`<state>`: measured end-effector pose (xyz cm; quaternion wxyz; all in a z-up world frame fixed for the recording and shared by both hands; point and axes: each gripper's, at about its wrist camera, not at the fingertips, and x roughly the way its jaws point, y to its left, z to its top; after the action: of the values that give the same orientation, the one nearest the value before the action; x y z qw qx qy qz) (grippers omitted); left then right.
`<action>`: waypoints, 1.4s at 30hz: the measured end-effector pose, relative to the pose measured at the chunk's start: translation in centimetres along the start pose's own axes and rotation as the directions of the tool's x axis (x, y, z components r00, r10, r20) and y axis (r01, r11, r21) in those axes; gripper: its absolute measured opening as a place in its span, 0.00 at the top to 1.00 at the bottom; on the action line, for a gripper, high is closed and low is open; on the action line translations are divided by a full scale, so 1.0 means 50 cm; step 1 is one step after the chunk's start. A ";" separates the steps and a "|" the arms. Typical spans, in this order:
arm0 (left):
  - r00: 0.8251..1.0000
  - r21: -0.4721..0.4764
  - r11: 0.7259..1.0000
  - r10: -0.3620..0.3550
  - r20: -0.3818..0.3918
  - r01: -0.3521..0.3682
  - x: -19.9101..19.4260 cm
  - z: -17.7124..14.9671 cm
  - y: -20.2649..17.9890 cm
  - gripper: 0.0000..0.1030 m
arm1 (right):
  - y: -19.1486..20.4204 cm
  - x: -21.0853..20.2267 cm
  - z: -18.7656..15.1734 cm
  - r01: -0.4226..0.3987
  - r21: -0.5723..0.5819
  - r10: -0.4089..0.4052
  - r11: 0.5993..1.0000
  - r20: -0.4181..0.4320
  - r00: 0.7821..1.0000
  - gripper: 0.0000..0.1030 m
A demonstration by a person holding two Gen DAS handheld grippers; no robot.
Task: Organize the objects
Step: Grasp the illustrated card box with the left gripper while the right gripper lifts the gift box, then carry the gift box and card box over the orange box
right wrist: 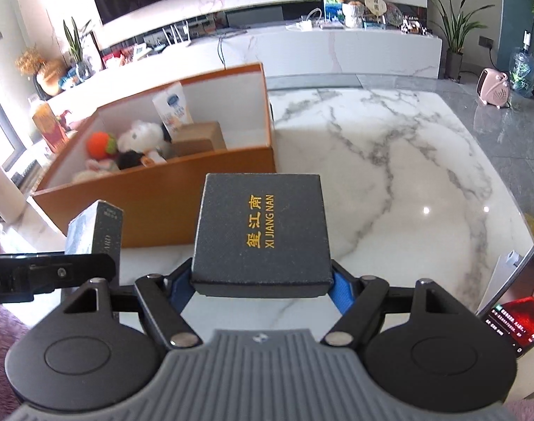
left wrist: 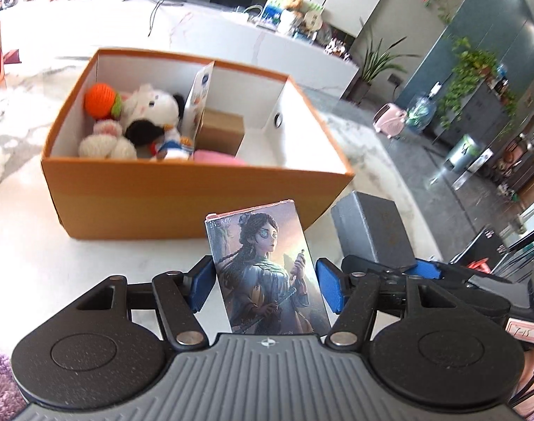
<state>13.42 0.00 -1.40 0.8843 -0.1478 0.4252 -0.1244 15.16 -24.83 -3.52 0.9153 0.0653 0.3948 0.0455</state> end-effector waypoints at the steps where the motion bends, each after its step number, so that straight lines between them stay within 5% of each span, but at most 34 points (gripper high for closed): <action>1: 1.000 0.001 1.000 -0.007 0.012 0.007 -0.009 0.005 -0.002 0.30 | 0.006 -0.013 0.004 0.001 -0.007 0.000 1.000 0.016 1.000 0.26; 15: 0.994 0.046 0.999 -0.024 0.108 0.019 -0.042 0.146 0.008 0.30 | 0.060 -0.062 0.125 -0.079 -0.035 0.083 0.996 0.135 0.987 0.26; 30: 0.995 0.046 0.998 0.030 0.096 -0.035 0.046 0.265 0.089 0.30 | 0.065 0.128 0.329 -0.136 -0.016 0.136 0.991 -0.031 0.990 0.25; 37: 0.997 0.027 0.999 0.031 0.070 -0.033 0.072 0.277 0.122 0.30 | 0.117 0.248 0.351 0.008 -0.205 -0.036 0.979 -0.133 0.990 0.25; 42: 0.998 0.018 1.000 0.019 0.052 -0.019 0.086 0.280 0.139 0.30 | 0.163 0.296 0.347 0.122 -0.532 -0.199 0.838 -0.089 0.976 0.25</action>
<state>27.72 7.12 1.32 0.8974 -0.1390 0.4024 -0.1159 37.66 -16.26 -1.06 0.8689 -0.2230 0.4349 0.0786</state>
